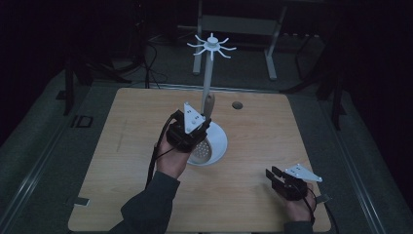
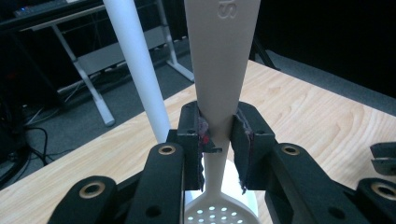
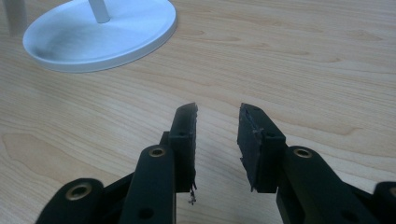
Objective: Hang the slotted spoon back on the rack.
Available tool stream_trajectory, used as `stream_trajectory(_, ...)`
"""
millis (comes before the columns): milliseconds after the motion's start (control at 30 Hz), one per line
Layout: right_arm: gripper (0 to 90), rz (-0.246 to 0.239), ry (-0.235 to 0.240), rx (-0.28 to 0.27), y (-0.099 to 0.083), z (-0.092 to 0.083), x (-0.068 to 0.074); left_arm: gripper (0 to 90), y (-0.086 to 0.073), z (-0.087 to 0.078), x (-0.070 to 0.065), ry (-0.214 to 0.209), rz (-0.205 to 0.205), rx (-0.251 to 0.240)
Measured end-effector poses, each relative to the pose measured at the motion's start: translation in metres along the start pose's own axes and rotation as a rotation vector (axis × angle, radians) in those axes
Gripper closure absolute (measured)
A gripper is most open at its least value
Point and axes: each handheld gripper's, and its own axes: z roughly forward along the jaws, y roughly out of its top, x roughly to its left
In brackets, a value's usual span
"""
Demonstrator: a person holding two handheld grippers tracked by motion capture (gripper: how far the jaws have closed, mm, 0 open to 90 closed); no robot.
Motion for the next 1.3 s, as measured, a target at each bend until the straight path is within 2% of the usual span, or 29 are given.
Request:
stream_trajectory(200,67.2,0.001,-0.001,-0.001,0.000,0.000,0.000,74.3,0.006,0.000,-0.001,0.023,-0.016,-0.020)
stream_trajectory(433,67.2,0.002,-0.001,-0.004,0.000,-0.001,-0.001,74.3,0.013,0.001,-0.002,0.043,-0.054,-0.051)
stream_trajectory(600,67.0,0.008,-0.008,-0.008,0.000,-0.001,-0.002,74.3,0.015,0.000,-0.004,0.090,-0.069,-0.071)
stream_trajectory(967,66.3,0.009,-0.009,-0.007,-0.001,0.000,-0.002,74.3,0.019,0.000,-0.005,0.165,-0.092,-0.099)
stream_trajectory(1300,66.3,0.010,-0.009,-0.006,-0.001,0.000,-0.002,74.4,0.026,0.002,-0.005,0.217,-0.110,-0.103)
